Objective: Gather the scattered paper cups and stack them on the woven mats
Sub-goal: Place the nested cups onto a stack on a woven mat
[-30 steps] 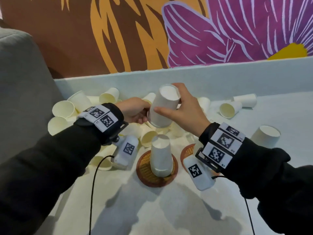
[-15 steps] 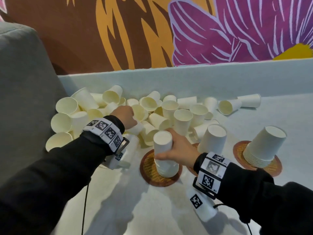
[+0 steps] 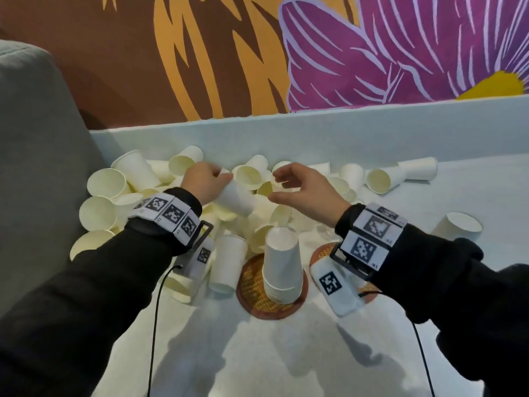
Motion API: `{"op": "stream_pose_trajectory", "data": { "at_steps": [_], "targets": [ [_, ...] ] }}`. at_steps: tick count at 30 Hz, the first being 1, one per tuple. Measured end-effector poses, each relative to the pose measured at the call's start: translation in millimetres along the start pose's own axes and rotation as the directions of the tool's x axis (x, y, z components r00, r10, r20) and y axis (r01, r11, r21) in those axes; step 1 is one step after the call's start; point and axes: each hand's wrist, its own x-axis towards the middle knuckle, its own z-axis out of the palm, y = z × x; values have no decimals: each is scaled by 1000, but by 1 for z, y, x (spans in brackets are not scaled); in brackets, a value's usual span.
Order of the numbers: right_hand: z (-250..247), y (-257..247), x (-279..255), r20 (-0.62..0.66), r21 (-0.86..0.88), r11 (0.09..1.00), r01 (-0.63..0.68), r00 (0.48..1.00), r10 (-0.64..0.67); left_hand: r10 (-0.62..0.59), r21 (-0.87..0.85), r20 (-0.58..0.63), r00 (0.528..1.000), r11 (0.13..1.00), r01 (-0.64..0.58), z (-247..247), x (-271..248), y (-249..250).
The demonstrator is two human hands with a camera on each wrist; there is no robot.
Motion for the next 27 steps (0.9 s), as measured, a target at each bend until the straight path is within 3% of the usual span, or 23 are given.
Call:
{"op": "stream_pose_trajectory", "data": {
  "at_steps": [2,4,8,10,11,12,14,16,18,20,21,24,26,27],
  "targets": [
    [-2,-5,6,25,-74,997,8,1000,-6,112,-188,15,994,976,-107,-11,-7,24],
    [-1,-10,10,39,-120,993,9,999,-4,184,-378,85,979,915,-139,-18,-17,45],
    [-4,-6,10,25,-135,990,-39,999,42,144,-426,75,987,899,-99,-12,-23,45],
    [-8,-2,7,28,-160,984,-75,996,80,91,-275,130,987,960,-52,-3,-25,27],
    [-9,-1,6,36,-172,981,-84,995,92,77,-111,206,976,992,-55,3,-26,17],
    [-10,0,5,44,-183,979,-90,994,99,58,74,305,951,994,-84,10,-30,8],
    [-11,1,3,54,-195,976,-97,992,110,-36,379,464,885,911,-162,26,-42,-6],
    [-10,3,2,63,-211,973,-99,991,114,-77,498,508,858,839,-220,41,-49,-17],
    [-10,4,0,69,-227,970,-83,993,101,-79,489,508,858,846,-212,49,-48,-25],
    [-13,4,-3,72,-236,970,-56,995,75,-82,412,478,874,901,-140,43,-42,-25],
    [-16,5,-4,74,-241,969,-43,995,63,-73,347,418,906,934,-85,35,-38,-22],
    [-22,5,-6,85,-260,965,-30,995,54,-44,24,77,996,999,42,-1,-26,-5],
    [-23,1,-7,94,-254,967,-6,995,31,-98,-251,-74,992,965,76,-23,-23,11],
    [-23,-3,-7,95,-240,971,21,995,3,-138,-414,-52,989,904,105,-28,-26,20]
  ]
}}
